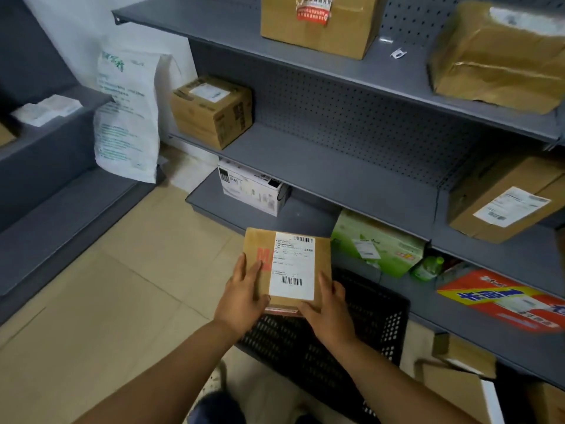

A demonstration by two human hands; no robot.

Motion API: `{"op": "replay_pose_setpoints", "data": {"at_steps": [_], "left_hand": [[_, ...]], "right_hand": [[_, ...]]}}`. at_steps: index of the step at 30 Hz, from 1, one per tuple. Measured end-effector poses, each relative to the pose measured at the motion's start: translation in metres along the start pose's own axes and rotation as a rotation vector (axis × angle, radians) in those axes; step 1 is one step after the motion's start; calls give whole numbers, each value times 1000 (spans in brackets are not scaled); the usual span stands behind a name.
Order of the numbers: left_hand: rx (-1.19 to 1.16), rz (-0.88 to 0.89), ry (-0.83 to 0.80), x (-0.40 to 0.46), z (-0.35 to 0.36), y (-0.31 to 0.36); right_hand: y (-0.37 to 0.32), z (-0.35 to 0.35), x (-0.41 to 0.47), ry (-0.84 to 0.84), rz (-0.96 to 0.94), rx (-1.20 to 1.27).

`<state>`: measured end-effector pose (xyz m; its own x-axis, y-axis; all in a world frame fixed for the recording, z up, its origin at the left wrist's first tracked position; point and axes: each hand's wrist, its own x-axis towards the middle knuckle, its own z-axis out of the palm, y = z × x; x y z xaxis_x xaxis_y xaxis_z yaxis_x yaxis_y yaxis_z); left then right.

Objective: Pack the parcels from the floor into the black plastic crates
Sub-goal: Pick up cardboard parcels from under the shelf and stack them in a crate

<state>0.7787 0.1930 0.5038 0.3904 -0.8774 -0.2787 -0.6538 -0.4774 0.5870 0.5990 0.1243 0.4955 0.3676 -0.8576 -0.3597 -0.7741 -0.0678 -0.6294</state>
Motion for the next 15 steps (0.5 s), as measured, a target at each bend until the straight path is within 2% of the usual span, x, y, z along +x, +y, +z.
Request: {"op": "replay_pose_setpoints", "data": {"at_steps": [8, 12, 15], "left_hand": [[120, 152, -271, 102, -8, -74], [117, 204, -368, 146, 14, -121], [104, 177, -444, 177, 42, -151]], "right_hand": [[-28, 75, 63, 42, 218, 92], [-25, 123, 93, 38, 340, 56], [-6, 157, 121, 51, 387, 99]]}}
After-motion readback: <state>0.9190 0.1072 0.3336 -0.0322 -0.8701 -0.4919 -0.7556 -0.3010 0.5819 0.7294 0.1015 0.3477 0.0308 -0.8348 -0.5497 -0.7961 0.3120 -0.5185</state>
